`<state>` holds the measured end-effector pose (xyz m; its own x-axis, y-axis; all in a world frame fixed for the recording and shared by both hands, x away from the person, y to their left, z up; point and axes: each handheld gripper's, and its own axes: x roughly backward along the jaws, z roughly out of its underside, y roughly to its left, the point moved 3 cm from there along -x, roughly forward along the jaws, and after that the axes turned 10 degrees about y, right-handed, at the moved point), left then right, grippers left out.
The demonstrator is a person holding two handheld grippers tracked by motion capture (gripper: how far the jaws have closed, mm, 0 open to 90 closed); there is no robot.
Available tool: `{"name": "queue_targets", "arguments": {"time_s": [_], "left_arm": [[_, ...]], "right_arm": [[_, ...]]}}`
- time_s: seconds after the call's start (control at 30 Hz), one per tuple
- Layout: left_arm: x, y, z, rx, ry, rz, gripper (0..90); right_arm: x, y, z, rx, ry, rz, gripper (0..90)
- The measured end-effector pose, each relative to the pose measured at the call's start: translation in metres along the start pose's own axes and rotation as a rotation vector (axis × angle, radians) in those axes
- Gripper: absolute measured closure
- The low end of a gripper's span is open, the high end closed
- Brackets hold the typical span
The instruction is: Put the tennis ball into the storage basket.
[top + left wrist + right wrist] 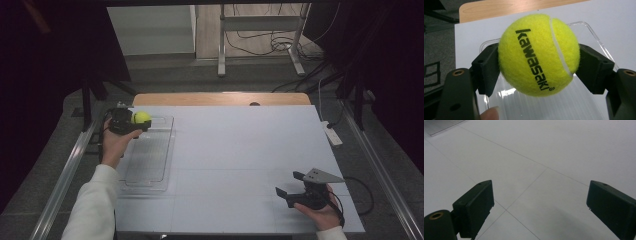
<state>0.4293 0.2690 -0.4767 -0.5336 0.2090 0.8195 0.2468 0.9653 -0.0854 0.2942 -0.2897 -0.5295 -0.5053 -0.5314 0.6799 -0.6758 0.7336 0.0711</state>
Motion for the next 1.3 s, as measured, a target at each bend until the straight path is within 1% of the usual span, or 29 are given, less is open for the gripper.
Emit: {"name": "queue_targets", "arguments": {"time_s": [0.27,0.37,0.57,0.67,0.7,0.8,0.9,0.97,1.0,1.1,1.3], "left_arm": [[-0.006,0.003,0.0,0.011,0.02,-0.005,26.1],[-0.009,0.004,0.001,0.016,0.036,-0.007,26.1],[-0.012,0.005,0.001,0.021,0.046,-0.007,26.1],[-0.013,0.007,0.001,0.016,0.058,-0.015,26.1],[-0.014,0.007,0.002,0.021,0.062,-0.012,26.1],[-0.015,0.007,0.002,0.016,0.069,-0.016,26.1],[-0.017,0.006,0.003,0.022,0.078,-0.011,26.1],[-0.018,0.007,0.003,0.012,0.088,-0.02,26.1],[-0.019,0.007,0.003,0.018,0.095,-0.019,26.1],[-0.021,0.006,0.005,0.014,0.11,-0.018,26.1],[-0.025,0.004,0.007,0.015,0.121,-0.014,26.1]], "right_arm": [[0.0,-0.001,0.001,-0.002,0.0,0.001,7.7],[0.001,-0.001,0.001,-0.002,0.001,0.003,7.7],[0.0,-0.001,0.001,-0.002,0.002,0.002,7.8],[0.0,-0.001,0.001,-0.001,0.002,0.003,7.8],[0.0,-0.001,0.001,-0.001,0.001,0.003,7.8],[0.0,-0.001,0.001,-0.002,0.002,0.002,7.8],[0.0,-0.001,0.001,-0.001,0.003,0.003,7.8],[0.0,-0.001,0.001,-0.002,0.002,0.003,7.8],[0.0,-0.001,0.001,-0.001,0.002,0.003,7.8],[0.0,-0.001,0.001,-0.001,0.002,0.003,7.8],[0.0,0.0,0.001,0.0,0.004,0.002,7.8]]}}
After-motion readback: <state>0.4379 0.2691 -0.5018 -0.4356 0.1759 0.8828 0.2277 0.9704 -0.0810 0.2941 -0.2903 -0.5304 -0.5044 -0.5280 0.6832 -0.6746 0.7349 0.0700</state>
